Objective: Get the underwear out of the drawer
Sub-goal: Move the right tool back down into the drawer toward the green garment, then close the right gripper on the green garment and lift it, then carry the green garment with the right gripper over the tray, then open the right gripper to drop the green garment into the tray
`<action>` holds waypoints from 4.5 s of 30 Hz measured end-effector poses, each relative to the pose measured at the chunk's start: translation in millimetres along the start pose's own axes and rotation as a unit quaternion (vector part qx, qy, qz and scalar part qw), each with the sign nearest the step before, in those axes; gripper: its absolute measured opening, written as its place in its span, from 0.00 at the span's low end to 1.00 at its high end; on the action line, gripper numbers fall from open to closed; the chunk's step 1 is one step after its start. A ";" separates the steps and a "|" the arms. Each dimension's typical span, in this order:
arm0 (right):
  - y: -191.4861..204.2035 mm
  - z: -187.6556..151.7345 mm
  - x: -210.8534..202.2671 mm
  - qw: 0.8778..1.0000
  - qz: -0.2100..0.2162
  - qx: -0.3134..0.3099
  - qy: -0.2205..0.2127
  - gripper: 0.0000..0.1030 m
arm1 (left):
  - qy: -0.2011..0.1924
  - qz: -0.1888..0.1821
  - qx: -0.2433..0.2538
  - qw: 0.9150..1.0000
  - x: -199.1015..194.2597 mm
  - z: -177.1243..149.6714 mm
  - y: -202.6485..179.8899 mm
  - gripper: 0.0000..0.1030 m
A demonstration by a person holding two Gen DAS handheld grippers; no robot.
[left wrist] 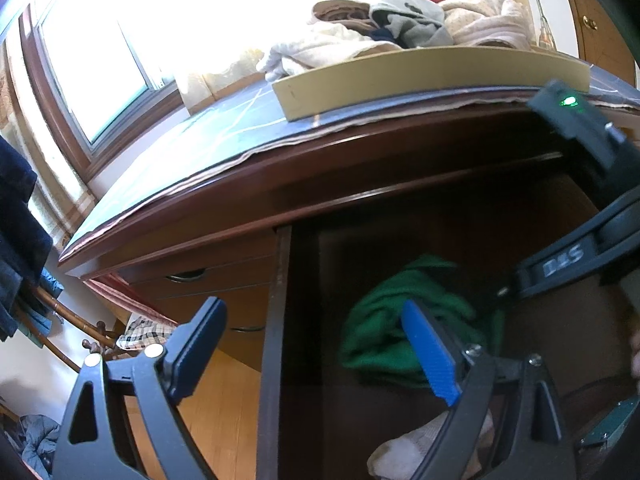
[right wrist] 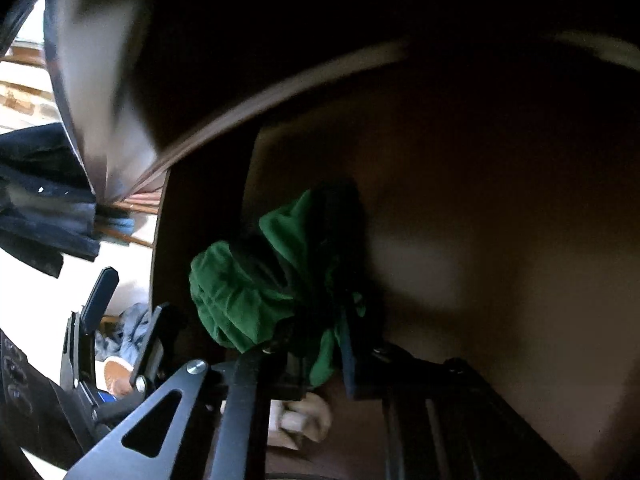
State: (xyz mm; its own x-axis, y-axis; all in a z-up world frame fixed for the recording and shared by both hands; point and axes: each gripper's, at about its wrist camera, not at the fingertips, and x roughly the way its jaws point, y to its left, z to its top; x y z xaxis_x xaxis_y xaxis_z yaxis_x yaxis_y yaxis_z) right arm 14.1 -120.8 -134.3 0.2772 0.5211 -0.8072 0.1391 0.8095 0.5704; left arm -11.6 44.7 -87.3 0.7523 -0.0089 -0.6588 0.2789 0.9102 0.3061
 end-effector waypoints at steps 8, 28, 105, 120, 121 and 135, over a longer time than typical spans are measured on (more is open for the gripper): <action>-34.2 -14.5 -62.4 0.994 -0.088 -0.017 -0.065 0.13 | 0.003 0.001 0.002 1.000 0.4 -0.2 -1.8 0.88; 42.3 2.0 -23.6 0.967 -0.137 -0.215 0.008 0.85 | 0.007 0.002 0.006 1.000 1.3 0.4 -3.0 0.88; 13.3 93.1 -174.7 0.868 -0.291 -0.201 -0.349 0.18 | 0.006 0.003 0.013 1.000 -1.0 1.4 -6.9 0.88; 9.5 77.5 -177.7 0.877 -0.283 -0.196 -0.334 0.24 | 0.005 0.006 0.016 1.000 0.1 -0.2 -7.3 0.88; 9.9 75.2 -178.4 0.878 -0.284 -0.195 -0.333 0.24 | 0.006 0.005 0.016 1.000 0.1 -0.2 -7.4 0.88; 21.3 55.9 -194.0 0.878 -0.278 -0.198 -0.334 0.54 | 0.006 0.006 0.016 1.000 0.3 -0.7 -6.9 0.88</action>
State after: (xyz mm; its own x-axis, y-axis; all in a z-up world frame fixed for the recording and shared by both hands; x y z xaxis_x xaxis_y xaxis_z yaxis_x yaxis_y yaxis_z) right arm 16.4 -219.8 43.0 0.7857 -0.1537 -0.5992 0.1255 0.9881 -0.0889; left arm -13.7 38.7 -90.1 0.7486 0.0063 -0.6630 0.2896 0.8964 0.3355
